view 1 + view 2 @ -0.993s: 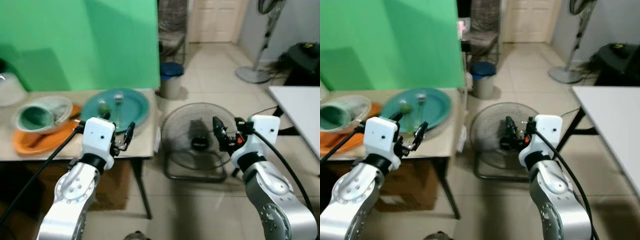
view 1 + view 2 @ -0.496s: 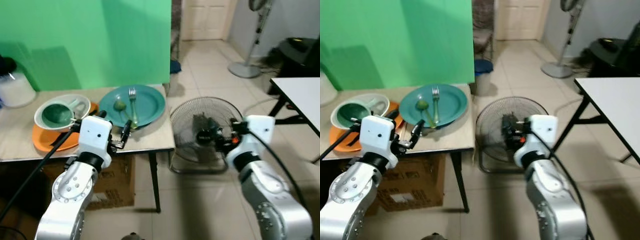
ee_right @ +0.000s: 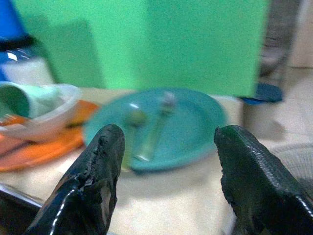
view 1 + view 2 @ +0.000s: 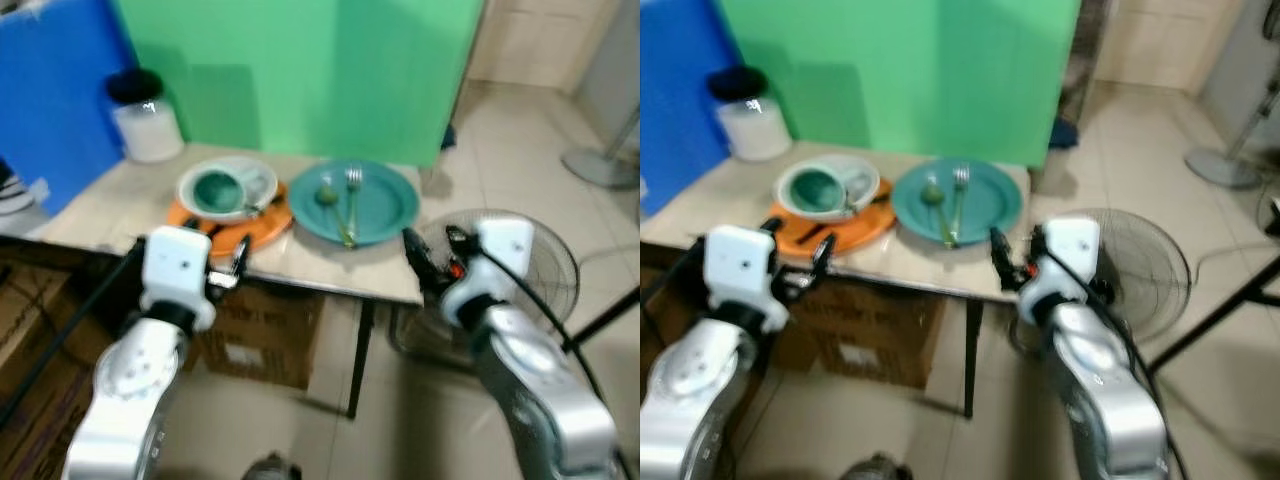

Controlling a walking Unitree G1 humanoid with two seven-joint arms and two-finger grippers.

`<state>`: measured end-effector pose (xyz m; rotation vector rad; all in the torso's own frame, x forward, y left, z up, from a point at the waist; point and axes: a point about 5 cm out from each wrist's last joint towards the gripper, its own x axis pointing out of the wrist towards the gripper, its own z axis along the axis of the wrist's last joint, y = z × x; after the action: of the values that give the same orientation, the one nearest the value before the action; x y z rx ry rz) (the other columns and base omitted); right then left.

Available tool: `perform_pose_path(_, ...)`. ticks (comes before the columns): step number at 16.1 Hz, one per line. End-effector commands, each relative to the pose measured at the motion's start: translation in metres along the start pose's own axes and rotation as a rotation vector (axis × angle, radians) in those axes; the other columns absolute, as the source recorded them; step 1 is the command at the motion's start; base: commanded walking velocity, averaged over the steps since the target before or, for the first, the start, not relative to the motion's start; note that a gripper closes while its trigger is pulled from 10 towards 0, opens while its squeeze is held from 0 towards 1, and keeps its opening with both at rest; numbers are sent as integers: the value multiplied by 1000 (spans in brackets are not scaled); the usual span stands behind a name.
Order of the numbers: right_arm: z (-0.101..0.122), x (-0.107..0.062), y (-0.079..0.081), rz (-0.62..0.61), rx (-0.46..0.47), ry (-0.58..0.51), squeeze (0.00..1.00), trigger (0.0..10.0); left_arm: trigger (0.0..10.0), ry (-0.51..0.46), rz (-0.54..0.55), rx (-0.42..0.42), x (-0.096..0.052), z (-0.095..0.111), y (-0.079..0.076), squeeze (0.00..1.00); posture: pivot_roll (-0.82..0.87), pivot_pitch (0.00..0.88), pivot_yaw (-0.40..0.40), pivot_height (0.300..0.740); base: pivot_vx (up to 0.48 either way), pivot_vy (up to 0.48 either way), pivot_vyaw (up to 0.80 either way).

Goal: Setting the table

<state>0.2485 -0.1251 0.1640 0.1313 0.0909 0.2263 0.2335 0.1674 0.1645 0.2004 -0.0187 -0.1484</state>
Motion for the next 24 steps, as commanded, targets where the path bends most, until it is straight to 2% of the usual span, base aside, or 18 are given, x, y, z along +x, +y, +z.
perform_pose_path(1, 0, -1, -7, -22, -3, 5, 0, 10000, 10000, -14, -16, 7, 2, 5, -3, 0, 174, 0, 18, 740, 330, 0, 0)
perform_pose_path(5, 1, 3, -11, -25, -21, 9, 0, 10000, 10000, -16, -47, 19, 1, 5, -5, 0, 176, 0, 20, 740, 322, 0, 0)
perform_pose_path(7, 4, 6, -6, 36, -63, 7, 0, 10000, 10000, -15, -49, 19, 1, 6, -5, 0, 175, 0, 20, 740, 319, 0, 0)
perform_pose_path(9, 4, 7, 0, 77, -96, 11, 0, 10000, 10000, -17, -52, 21, -1, 6, -6, 0, 182, 0, 14, 740, 315, 0, 800)
perform_pose_path(12, 5, 8, 6, 119, -83, 13, 0, 10000, 10000, -21, -70, 33, -3, 8, -9, 0, 189, 0, 7, 740, 316, 0, 800)
perform_pose_path(15, 16, 22, 19, 164, -64, 9, 0, 10000, 10000, -69, -122, 60, -1, 23, -8, 0, 190, 0, 7, 740, 92, 0, 0)
perform_pose_path(17, 14, 31, 21, 162, -117, 74, 0, 10000, 10000, -77, -152, 78, 1, 27, -9, 0, 191, 0, 7, 740, 0, 0, 0)
perform_pose_path(18, 12, 41, 23, 165, -122, 118, 0, 10000, 10000, -76, -186, 90, 1, 28, -9, 0, 190, 0, 7, 740, 0, 0, 0)
perform_pose_path(19, 12, 44, 23, 165, -118, 131, 0, 10000, 10000, -73, -195, 95, 0, 28, -9, 0, 190, 0, 7, 740, 0, 0, 0)
perform_pose_path(20, 6, 55, 22, 131, -106, 208, 1000, 10000, 10000, -61, -245, 95, 0, 28, -10, 0, 193, 0, 2, 740, 0, 0, 0)
perform_pose_path(23, -6, 76, 14, 44, -132, 393, 1000, 10000, 10000, -21, -402, 112, -2, 29, -14, 0, 192, 0, 4, 740, 0, 0, 0)
perform_pose_path(24, -6, 80, 13, 30, -142, 415, 1000, 10000, 10000, -3, -441, 106, -5, 28, -16, 0, 192, 0, 4, 740, 0, 0, 0)
